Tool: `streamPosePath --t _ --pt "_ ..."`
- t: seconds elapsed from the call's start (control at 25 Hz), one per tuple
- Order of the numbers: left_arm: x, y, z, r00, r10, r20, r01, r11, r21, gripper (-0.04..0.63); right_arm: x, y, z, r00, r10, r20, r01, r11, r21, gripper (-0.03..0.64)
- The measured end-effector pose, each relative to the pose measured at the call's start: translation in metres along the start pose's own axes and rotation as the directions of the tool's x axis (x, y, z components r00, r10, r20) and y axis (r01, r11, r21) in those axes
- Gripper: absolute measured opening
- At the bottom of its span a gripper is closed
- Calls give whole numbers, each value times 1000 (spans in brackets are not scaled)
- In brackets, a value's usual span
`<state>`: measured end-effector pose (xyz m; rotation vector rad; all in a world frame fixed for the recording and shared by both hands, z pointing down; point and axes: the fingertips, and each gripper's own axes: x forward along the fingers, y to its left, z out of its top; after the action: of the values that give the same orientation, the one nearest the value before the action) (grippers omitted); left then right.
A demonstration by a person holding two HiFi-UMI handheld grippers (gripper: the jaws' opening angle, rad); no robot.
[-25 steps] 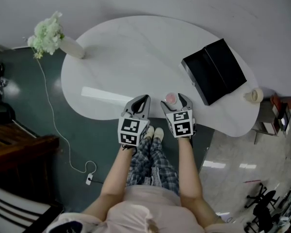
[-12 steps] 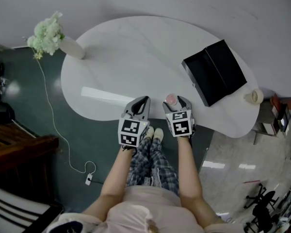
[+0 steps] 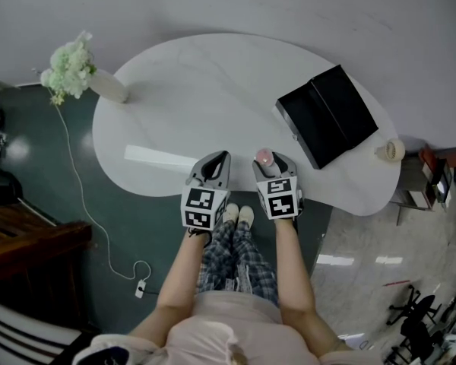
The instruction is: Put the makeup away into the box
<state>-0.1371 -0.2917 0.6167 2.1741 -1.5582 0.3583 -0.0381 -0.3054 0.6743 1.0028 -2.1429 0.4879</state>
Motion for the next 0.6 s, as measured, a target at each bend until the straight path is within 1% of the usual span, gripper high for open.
streamPosePath --t 0.28,0.44,0.6 --pt "22 -16 40 999 -31 38 29 999 46 26 -31 -33 39 994 -55 94 53 998 20 241" --pt "41 -37 64 996 -71 53 66 995 76 26 -51 -62 56 986 -102 134 97 994 39 241" --pt "63 -59 81 992 -113 52 107 989 100 26 -66 -96 65 977 -149 150 140 988 70 241"
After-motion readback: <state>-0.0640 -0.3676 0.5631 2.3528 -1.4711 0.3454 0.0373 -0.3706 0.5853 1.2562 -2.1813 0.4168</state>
